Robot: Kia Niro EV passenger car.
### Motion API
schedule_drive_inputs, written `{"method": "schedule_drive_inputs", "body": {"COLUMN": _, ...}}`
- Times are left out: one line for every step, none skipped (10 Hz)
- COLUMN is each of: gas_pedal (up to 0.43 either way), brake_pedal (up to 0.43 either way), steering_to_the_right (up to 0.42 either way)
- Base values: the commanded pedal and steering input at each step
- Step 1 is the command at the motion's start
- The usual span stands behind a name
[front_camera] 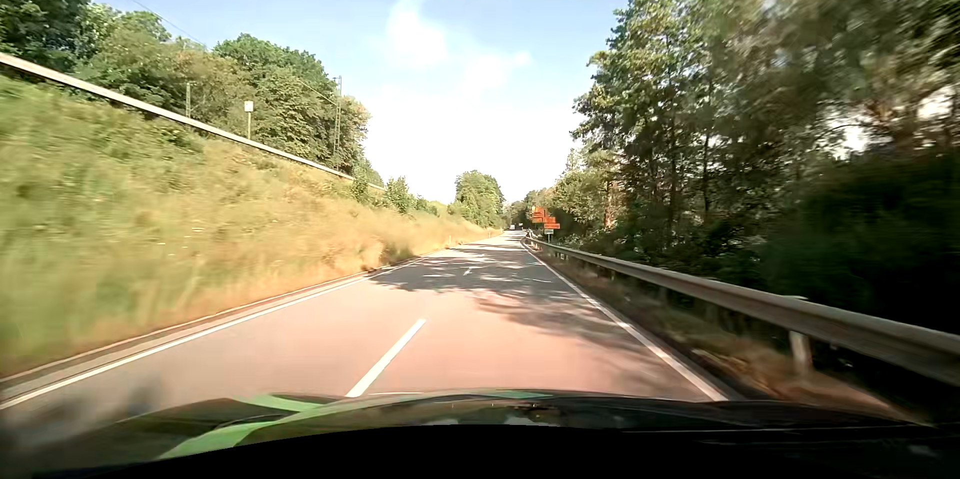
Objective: Follow the waypoints while adhering to traffic rules and regulations
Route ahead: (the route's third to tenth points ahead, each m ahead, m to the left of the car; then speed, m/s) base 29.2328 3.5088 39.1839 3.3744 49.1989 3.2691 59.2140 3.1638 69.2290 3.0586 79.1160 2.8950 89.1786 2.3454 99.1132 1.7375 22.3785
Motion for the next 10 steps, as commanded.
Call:
{"method": "schedule_drive_inputs", "body": {"gas_pedal": 0.209, "brake_pedal": 0.000, "steering_to_the_right": 0.000}}
{"method": "schedule_drive_inputs", "body": {"gas_pedal": 0.209, "brake_pedal": 0.000, "steering_to_the_right": 0.000}}
{"method": "schedule_drive_inputs", "body": {"gas_pedal": 0.220, "brake_pedal": 0.000, "steering_to_the_right": 0.000}}
{"method": "schedule_drive_inputs", "body": {"gas_pedal": 0.228, "brake_pedal": 0.000, "steering_to_the_right": 0.000}}
{"method": "schedule_drive_inputs", "body": {"gas_pedal": 0.248, "brake_pedal": 0.000, "steering_to_the_right": 0.000}}
{"method": "schedule_drive_inputs", "body": {"gas_pedal": 0.260, "brake_pedal": 0.000, "steering_to_the_right": 0.000}}
{"method": "schedule_drive_inputs", "body": {"gas_pedal": 0.260, "brake_pedal": 0.000, "steering_to_the_right": 0.000}}
{"method": "schedule_drive_inputs", "body": {"gas_pedal": 0.260, "brake_pedal": 0.000, "steering_to_the_right": 0.000}}
{"method": "schedule_drive_inputs", "body": {"gas_pedal": 0.248, "brake_pedal": 0.000, "steering_to_the_right": 0.000}}
{"method": "schedule_drive_inputs", "body": {"gas_pedal": 0.209, "brake_pedal": 0.000, "steering_to_the_right": 0.000}}
